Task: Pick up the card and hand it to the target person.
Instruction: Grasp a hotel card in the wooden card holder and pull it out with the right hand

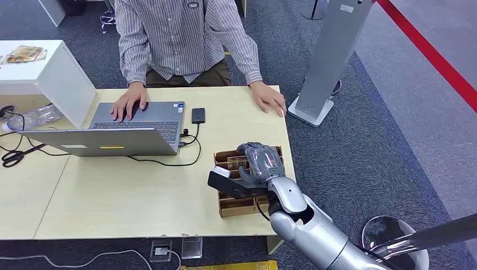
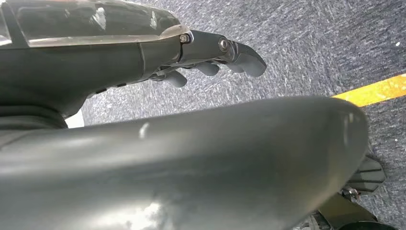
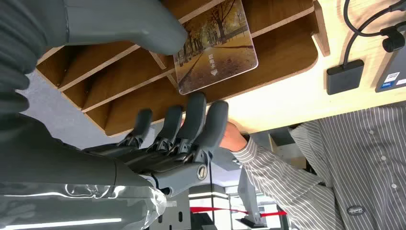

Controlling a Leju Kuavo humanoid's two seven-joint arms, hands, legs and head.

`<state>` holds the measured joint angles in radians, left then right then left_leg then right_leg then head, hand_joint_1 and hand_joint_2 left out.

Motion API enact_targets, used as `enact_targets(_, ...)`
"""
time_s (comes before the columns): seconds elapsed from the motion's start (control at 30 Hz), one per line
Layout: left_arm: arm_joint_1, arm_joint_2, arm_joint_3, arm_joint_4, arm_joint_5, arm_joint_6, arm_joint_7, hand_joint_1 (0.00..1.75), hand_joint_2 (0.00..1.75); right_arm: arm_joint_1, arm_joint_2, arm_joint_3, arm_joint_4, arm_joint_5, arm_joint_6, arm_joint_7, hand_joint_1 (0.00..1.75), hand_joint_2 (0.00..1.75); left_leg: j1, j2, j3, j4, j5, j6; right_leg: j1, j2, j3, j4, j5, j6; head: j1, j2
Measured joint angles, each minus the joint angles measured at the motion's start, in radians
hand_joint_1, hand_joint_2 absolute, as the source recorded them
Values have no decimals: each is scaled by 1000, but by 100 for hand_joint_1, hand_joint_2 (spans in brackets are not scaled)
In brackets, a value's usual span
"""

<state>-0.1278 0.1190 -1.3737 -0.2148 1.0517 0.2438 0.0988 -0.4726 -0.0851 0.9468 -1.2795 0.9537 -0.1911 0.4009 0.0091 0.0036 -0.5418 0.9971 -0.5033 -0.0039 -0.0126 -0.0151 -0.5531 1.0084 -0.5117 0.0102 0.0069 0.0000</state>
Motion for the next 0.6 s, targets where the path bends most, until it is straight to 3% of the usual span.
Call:
enact_targets(0.23,0,0,-5,0,-1,0,4,0,0,0,0,0,0,0,-2,1,110,175,0,0,0,0,0,0,0,0,0,0,0,0,0,0)
enact_targets(0.4,-1,0,-7,0,-1,2,5,0,0,0,0,0,0,0,-3,3,104,175,0,0,0,0,0,0,0,0,0,0,0,0,0,0)
enact_targets(0.6,-4,0,-7,0,-3,2,5,0,0,1,0,0,0,-1,-5,3,136,175,0,0,0,0,0,0,0,0,0,0,0,0,0,0)
